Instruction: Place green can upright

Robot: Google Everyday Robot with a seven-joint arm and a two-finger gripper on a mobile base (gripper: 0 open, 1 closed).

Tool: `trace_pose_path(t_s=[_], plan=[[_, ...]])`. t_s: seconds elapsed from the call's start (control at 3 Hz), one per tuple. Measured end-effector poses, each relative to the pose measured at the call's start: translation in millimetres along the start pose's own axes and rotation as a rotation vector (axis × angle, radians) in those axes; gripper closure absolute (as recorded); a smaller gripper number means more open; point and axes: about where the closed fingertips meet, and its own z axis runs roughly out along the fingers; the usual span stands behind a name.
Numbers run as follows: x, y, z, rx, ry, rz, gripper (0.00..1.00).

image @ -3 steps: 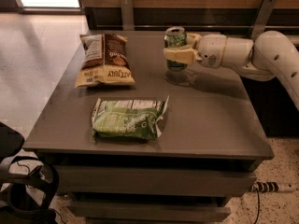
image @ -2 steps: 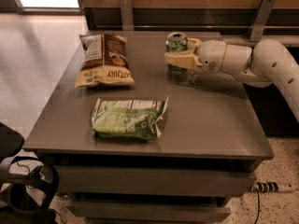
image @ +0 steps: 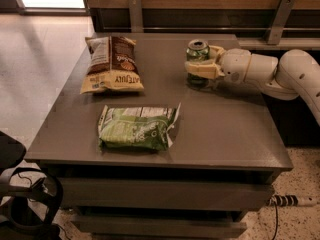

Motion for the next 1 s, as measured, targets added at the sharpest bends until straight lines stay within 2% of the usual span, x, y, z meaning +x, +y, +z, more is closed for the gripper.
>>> trace_pose_path(t_s=[0.67,1.0], plan=[[17.3,4.1,-16.9,0.024,0.045,0.030,1.00],[14.9,3.7,-17.1,0.024,0.045,0.030,0.85]])
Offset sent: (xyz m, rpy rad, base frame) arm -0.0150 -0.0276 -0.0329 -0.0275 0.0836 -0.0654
